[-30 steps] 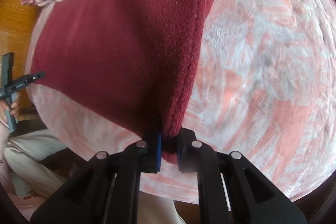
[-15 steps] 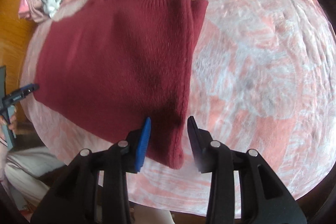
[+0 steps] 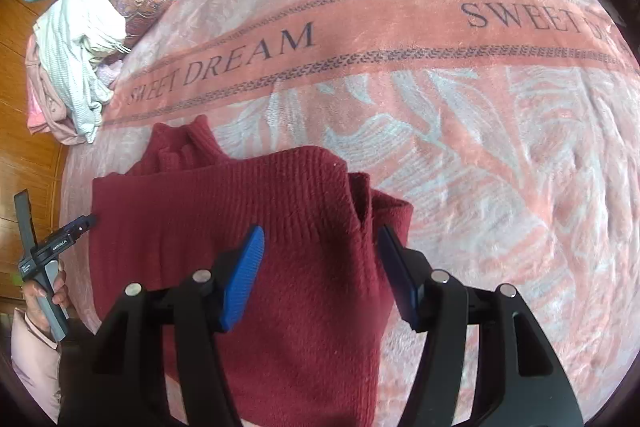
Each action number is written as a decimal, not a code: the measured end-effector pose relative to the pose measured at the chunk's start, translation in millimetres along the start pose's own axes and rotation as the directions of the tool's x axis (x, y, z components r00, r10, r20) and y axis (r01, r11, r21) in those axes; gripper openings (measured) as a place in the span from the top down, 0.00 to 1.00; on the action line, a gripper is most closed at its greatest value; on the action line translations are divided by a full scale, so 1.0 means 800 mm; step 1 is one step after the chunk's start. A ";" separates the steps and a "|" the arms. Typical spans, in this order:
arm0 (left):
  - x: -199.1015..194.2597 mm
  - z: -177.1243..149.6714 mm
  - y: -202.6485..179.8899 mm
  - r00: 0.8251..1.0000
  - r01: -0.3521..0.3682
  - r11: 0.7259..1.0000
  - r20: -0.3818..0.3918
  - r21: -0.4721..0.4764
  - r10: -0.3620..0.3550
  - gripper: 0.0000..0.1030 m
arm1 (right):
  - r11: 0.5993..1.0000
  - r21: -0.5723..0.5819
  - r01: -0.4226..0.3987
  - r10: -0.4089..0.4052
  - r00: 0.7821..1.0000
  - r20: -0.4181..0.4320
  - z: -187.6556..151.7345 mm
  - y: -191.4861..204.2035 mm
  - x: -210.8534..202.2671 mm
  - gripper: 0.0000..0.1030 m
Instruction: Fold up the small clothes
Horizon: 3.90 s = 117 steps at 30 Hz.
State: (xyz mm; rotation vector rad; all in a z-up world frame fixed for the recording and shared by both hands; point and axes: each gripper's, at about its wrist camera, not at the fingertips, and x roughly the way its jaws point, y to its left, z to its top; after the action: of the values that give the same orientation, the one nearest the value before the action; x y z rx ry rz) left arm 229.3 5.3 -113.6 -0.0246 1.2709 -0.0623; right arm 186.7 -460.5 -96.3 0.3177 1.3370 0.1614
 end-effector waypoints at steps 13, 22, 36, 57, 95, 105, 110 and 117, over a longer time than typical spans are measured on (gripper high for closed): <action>0.022 0.012 0.018 0.995 0.088 0.995 0.051 -0.053 -0.086 0.72 | 0.990 -0.093 -0.107 0.109 0.994 0.011 0.016 -0.010 0.008 0.95; 0.042 0.007 0.015 0.998 -0.020 1.000 0.054 -0.023 0.022 0.69 | 1.000 0.005 0.005 -0.004 0.999 -0.053 0.005 -0.034 0.046 0.88; -0.070 -0.066 0.003 0.997 0.071 0.995 0.026 -0.067 -0.069 0.36 | 0.998 0.047 -0.053 0.054 0.998 -0.028 -0.100 -0.024 -0.061 0.57; -0.006 -0.123 -0.008 0.999 -0.016 0.999 -0.033 0.051 0.018 0.28 | 1.000 0.004 -0.029 0.029 0.979 -0.204 -0.168 -0.016 0.021 0.40; -0.057 -0.123 0.090 0.987 0.161 0.985 0.010 -0.056 -0.161 0.20 | 0.953 -0.298 0.045 -0.093 0.984 -0.150 -0.147 0.307 0.001 0.80; -0.064 -0.125 0.082 0.980 0.197 0.978 0.009 -0.067 -0.197 0.20 | 0.937 -0.348 0.015 -0.095 0.972 -0.213 -0.176 0.349 0.057 0.33; -0.068 -0.123 0.068 0.960 0.278 0.954 -0.008 -0.111 -0.280 0.20 | 0.971 -0.182 -0.155 0.110 0.966 -0.233 -0.166 0.324 0.018 0.41; -0.063 -0.120 -0.004 0.917 0.385 0.915 -0.067 -0.121 -0.394 0.19 | 0.973 -0.036 -0.230 0.222 0.963 -0.155 -0.151 0.263 -0.047 0.52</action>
State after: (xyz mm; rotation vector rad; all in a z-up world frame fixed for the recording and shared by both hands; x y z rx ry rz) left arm 123.0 6.9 -94.0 -0.3721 1.3441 -0.3447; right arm 74.5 -256.1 -18.4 0.4194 1.4403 0.4187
